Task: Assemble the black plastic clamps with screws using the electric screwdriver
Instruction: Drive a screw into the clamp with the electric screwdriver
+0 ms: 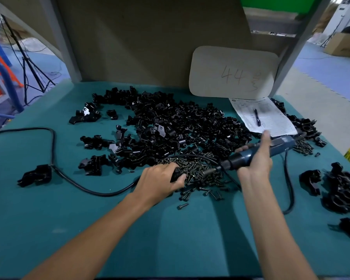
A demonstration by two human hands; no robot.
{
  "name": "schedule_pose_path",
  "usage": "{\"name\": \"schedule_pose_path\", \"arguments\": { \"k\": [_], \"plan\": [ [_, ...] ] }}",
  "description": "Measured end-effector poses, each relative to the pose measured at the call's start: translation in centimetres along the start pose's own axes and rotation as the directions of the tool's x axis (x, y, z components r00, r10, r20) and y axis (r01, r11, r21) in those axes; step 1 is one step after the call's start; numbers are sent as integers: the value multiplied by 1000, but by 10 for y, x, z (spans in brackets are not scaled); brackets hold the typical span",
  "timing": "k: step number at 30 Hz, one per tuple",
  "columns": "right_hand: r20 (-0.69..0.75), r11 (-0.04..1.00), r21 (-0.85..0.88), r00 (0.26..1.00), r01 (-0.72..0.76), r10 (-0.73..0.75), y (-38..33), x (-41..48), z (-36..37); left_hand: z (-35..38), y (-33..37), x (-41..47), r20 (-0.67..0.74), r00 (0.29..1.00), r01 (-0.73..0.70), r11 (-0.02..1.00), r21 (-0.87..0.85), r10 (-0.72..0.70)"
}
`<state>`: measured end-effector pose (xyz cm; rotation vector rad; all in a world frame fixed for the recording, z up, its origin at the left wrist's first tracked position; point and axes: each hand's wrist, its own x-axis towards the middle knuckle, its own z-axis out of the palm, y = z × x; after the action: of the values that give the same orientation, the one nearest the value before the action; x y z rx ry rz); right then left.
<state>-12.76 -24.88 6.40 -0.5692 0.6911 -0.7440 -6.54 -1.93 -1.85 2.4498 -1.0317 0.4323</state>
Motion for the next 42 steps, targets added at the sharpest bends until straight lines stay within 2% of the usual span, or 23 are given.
{"name": "schedule_pose_path", "arguments": {
  "k": [4,12,16,21,29,31,34,36,42],
  "plan": [
    [-78,995,48,994,82,-78,21,3,15,0,0,-1,-37,999,-20,1000,-3,20],
    [-8,997,35,998,64,-64,46,5,22,0,-1,1,44,999,0,999,51,-2],
    [94,998,42,995,35,-39,45,10,21,-1,-2,1,61,998,-33,998,60,29],
    [302,986,145,953,-87,39,51,16,23,-1,-5,1,133,988,-81,997,-20,83],
    [389,975,222,918,-11,-78,43,4,20,2,-8,0,158,983,-89,994,-55,97],
    [327,984,171,939,56,-110,39,-6,27,3,-8,0,158,984,-71,996,-44,77],
    [101,987,26,982,159,-161,41,-21,39,4,-9,-2,114,991,-74,997,-6,74],
    [-32,975,-47,975,216,-218,45,-27,42,3,-9,-3,88,994,-68,997,20,66],
    [-176,963,-99,948,252,-266,51,-27,32,-3,-4,-4,42,998,-52,998,44,51]
  ]
}}
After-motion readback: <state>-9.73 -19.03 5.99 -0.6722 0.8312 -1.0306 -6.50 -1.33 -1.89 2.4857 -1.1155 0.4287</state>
